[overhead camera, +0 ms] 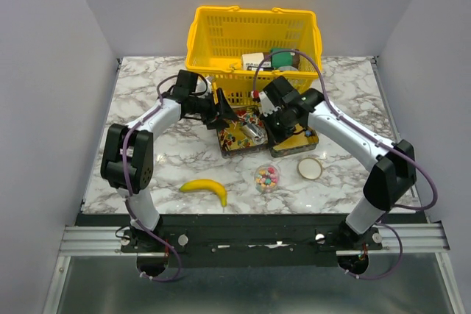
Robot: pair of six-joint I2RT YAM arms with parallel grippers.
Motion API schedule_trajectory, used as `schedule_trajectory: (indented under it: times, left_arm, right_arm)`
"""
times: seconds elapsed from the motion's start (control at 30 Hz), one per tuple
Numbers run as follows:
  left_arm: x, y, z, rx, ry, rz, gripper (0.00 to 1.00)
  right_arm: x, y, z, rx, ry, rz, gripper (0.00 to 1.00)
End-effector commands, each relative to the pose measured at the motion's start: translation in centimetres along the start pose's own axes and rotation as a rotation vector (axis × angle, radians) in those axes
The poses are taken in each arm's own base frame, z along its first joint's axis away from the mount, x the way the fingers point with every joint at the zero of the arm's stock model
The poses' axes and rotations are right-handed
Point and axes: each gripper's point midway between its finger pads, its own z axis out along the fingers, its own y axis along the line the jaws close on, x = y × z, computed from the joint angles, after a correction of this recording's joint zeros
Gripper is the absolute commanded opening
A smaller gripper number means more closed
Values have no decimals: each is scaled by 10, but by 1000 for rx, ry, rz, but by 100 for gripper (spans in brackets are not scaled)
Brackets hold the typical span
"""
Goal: Pack the candies
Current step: Adjust the spatula, then adjust the storage box at the center of the board.
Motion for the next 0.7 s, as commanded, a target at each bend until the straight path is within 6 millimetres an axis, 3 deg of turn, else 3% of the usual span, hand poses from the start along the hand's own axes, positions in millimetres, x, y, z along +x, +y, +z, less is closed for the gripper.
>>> schedule_trajectory:
  times: [0.0, 0.17, 0.43, 0.53, 0.67]
  left_arm:
    - [-10, 32, -14, -231, -94, 123, 75]
    - [-24, 72, -27, -442, -199, 159, 75]
    - [-26, 98, -29, -569, -262, 178, 74]
    - [-20, 104, -18, -564, -227, 168, 69]
    - [-10, 111, -8, -582, -182, 170, 54]
  right_arm:
    - [10, 2, -10, 37, 130, 143, 1]
    - [-4, 5, 0, 43, 209, 252, 1]
    - [-7, -20, 6, 172, 282, 182, 1]
    - [-8, -28, 7, 212, 272, 146, 1]
    - [-11, -29, 8, 255, 253, 77, 1]
